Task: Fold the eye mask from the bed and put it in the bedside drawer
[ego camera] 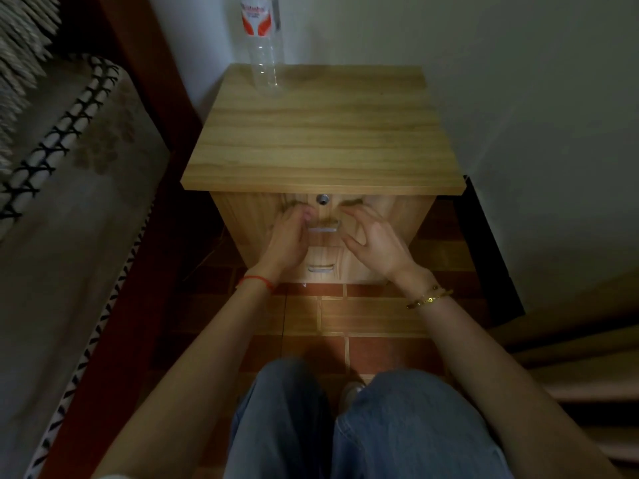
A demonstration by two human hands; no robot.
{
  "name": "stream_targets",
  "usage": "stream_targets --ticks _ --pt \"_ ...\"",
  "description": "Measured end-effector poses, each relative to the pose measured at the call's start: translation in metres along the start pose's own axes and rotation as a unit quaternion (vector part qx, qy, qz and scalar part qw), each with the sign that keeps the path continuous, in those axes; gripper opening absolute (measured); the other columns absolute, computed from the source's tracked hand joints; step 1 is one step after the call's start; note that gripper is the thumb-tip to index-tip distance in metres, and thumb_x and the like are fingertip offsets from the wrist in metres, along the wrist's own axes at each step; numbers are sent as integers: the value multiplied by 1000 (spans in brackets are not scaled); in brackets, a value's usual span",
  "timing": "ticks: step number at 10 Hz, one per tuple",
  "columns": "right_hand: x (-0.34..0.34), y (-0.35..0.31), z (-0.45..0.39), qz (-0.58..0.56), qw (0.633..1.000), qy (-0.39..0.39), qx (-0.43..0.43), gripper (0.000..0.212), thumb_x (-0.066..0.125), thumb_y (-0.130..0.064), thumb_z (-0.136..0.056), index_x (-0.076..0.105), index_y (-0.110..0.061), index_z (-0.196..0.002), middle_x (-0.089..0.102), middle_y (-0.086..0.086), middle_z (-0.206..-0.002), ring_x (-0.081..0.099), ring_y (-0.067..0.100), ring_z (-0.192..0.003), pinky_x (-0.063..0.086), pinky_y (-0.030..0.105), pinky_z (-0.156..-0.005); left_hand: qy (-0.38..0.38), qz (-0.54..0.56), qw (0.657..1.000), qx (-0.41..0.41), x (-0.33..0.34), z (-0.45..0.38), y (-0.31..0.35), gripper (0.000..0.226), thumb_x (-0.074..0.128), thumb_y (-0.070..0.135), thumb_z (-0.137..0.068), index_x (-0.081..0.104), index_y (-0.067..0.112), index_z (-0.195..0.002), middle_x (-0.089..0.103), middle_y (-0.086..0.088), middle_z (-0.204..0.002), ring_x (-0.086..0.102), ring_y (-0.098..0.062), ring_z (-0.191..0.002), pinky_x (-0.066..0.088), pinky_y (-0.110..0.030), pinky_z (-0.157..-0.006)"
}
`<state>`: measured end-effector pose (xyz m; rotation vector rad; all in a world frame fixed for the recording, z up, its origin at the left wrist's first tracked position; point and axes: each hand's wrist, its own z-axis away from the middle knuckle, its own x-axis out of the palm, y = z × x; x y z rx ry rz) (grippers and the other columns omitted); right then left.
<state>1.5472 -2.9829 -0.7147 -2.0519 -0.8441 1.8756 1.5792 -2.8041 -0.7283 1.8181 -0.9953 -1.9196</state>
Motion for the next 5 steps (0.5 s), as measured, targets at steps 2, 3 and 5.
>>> stream_targets --ticks 2,3,5 --pt "-4 2 2 -2 999 -26 36 50 64 -16 -87 49 -3 -133 51 16 -137 48 27 -128 29 20 -104 5 -67 997 31 -9 13 -2 32 40 10 -96 55 8 -125 59 -12 -125 56 -26 -115 47 -38 -94" --pt "-7 0 7 6 998 -32 57 52 63 -22 -88 47 -6 -135 49 15 -139 47 27 -128 32 25 -104 9 -111 994 19 -18 23 -2 36 45 15 -95 50 15 -130 60 -10 -125 58 -28 -113 50 -43 -90" --pt "-16 -7 20 18 998 -17 53 54 59 -28 -90 43 -11 -139 47 11 -141 46 24 -128 37 30 -104 20 -153 988 17 -32 44 4 44 55 27 -91 46 23 -134 57 -4 -132 53 -26 -122 46 -50 -99"
